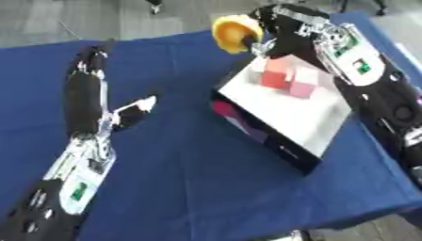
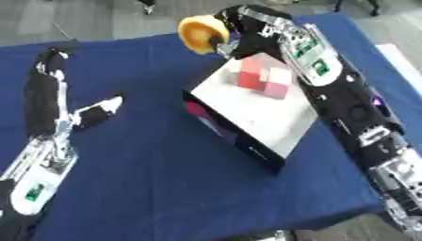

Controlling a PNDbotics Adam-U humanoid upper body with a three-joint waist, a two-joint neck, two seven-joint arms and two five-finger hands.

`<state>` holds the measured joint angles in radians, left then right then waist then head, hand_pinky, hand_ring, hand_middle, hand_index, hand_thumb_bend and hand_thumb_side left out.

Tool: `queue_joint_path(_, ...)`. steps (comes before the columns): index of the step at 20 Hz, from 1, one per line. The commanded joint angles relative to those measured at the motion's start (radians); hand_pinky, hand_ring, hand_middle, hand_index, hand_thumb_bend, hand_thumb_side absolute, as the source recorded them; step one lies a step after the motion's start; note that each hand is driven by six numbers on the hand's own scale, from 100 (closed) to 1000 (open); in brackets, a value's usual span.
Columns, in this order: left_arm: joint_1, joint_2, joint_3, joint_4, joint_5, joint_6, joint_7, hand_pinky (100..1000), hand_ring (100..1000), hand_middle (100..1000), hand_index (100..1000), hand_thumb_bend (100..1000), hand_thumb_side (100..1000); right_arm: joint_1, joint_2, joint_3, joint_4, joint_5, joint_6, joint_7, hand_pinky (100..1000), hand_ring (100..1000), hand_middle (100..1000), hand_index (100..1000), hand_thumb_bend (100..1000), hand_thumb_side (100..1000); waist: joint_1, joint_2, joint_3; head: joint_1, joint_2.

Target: Pick up the objects with one hand, pass them to the other hand, and then place them into the box on the other side of the table.

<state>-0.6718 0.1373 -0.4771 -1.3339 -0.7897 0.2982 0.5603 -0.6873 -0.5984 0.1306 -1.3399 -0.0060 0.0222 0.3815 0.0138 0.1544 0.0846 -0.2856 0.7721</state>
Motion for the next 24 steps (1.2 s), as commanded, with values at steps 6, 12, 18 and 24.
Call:
queue_joint_path(6,0.006,0.030,0.015,-0.012,0.028,0.013,0.011,842,836,683,867,700,259,0.045,-0.052,-0.052,0.008,0.070,-0.025,-0.049,1000,941,599,715,100,100,0.017,-0.035,-0.011,-0.018,-0.002)
queue_joint_path(12,0.010,0.037,0.015,-0.007,0.035,0.012,0.016,843,835,683,867,704,257,0.084,-0.069,-0.063,0.010,0.110,-0.046,-0.056,1000,947,629,745,100,100,0.022,-0.038,-0.015,-0.020,-0.002)
queue_joint_path(18,0.012,0.045,0.017,-0.007,0.039,0.015,0.015,843,836,685,868,705,256,0.109,-0.074,-0.075,-0.005,0.158,-0.084,-0.029,1000,980,745,857,100,100,0.026,-0.040,-0.015,-0.019,-0.002)
queue_joint_path(24,0.013,0.050,0.019,-0.012,0.041,0.018,0.018,844,837,687,869,704,253,0.124,-0.078,-0.086,-0.035,0.232,-0.168,-0.015,1000,1000,968,1000,100,341,0.027,-0.040,-0.015,-0.014,-0.002)
